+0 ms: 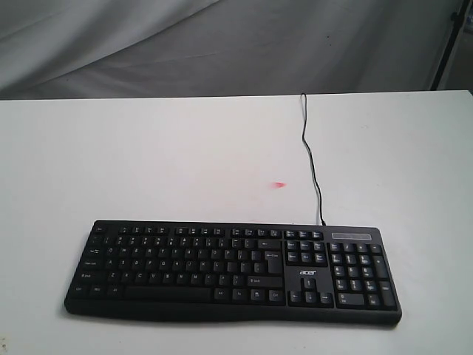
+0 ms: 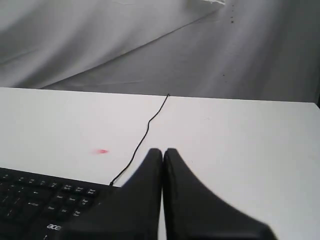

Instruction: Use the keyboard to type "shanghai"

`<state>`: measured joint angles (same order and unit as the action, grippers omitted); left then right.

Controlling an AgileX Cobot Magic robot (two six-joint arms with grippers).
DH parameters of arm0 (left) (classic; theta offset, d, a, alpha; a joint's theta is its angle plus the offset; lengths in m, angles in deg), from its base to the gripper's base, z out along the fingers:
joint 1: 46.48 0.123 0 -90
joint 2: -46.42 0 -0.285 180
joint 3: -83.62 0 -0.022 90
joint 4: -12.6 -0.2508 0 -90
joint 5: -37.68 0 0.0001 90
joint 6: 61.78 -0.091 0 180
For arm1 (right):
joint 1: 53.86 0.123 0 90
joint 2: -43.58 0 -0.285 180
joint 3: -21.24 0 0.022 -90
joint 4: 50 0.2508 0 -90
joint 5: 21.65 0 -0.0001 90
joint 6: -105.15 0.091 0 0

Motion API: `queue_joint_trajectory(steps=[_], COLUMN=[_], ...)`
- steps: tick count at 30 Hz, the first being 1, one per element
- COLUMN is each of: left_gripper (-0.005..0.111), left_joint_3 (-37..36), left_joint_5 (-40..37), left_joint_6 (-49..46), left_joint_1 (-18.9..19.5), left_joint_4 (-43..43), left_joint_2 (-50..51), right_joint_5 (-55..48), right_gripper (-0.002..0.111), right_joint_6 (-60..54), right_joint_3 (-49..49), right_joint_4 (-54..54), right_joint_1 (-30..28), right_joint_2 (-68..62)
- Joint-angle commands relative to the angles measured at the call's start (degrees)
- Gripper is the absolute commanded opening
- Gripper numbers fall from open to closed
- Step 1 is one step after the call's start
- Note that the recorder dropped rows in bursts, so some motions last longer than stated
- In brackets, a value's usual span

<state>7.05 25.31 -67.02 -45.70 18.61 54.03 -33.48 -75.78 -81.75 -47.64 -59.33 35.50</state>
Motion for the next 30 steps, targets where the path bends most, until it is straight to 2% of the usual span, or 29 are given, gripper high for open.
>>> queue_joint_trajectory(steps=[1, 8, 30], left_gripper=[0.001, 0.001, 0.001], left_joint_3=[-0.03, -0.03, -0.03], left_joint_5=[0.14, 0.14, 0.14], left_joint_6=[0.07, 0.07, 0.07], left_joint_1=[-0.23, -0.23, -0.23], left_joint_4=[0.23, 0.23, 0.23], left_joint_2=[0.18, 0.18, 0.18], right_joint_5=[-1.46, -8.33, -8.23], right_gripper=[0.0, 0.0, 0.0], right_joint_6=[-0.49, -0.49, -0.49], right_joint_3=[0.21, 0.21, 0.21], right_joint_4=[-0.91, -1.14, -1.14], right_joint_1=[0.17, 0.17, 0.17], right_joint_2=[0.3, 0.3, 0.3])
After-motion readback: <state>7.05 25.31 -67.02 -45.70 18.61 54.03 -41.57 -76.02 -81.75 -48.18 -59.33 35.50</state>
